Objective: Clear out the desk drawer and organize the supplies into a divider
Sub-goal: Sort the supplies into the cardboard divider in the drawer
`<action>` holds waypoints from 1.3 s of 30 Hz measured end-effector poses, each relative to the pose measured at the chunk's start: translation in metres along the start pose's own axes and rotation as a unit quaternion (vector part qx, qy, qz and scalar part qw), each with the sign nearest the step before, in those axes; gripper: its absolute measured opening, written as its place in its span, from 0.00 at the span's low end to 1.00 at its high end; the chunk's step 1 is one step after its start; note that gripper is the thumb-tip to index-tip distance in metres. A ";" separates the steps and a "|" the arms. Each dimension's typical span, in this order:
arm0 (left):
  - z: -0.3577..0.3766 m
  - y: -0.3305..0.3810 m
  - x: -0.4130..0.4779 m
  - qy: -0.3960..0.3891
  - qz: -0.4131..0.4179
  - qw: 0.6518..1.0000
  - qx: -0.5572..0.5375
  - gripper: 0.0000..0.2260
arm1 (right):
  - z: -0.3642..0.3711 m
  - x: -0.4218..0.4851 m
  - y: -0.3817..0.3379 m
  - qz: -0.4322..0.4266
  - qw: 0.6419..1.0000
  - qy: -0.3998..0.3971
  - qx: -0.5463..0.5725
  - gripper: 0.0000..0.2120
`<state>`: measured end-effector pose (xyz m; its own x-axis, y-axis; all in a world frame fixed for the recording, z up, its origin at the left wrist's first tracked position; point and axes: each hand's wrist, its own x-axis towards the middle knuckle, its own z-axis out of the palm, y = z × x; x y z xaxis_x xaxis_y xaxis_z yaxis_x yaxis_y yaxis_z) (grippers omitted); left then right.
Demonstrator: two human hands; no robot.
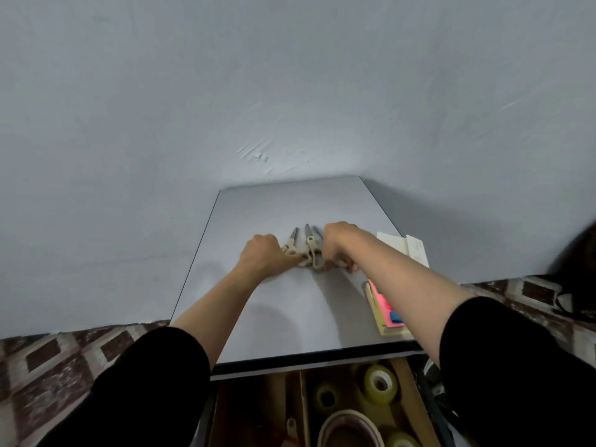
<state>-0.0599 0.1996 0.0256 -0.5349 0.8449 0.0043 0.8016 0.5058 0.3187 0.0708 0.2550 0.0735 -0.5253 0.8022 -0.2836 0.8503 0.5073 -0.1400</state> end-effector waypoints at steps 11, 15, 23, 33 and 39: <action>-0.014 -0.016 -0.014 -0.029 -0.003 0.998 0.047 0.22 | 0.024 0.008 -0.009 0.020 0.991 0.118 0.066 0.25; -0.021 -0.025 -0.017 -0.063 -0.027 0.997 0.038 0.23 | 0.027 0.008 -0.009 0.050 0.987 0.121 0.095 0.20; -0.031 -0.050 -0.052 -0.129 -0.046 0.990 0.022 0.19 | 0.025 -0.014 -0.014 0.108 0.975 0.043 0.190 0.17; -0.039 -0.064 -0.120 -0.093 -0.037 0.995 0.030 0.24 | 0.032 -0.085 -0.017 0.024 0.869 0.008 0.493 0.11; -0.043 -0.075 -0.177 -0.139 -0.039 0.988 -0.057 0.21 | 0.055 -0.159 -0.008 -0.052 0.820 -0.062 0.566 0.07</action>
<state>-0.0372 0.0049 0.0418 -0.4877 0.8271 -0.2794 0.7169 0.5621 0.4125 0.1493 0.1060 0.0676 -0.6493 0.6996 -0.2983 0.3221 -0.1023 -0.9411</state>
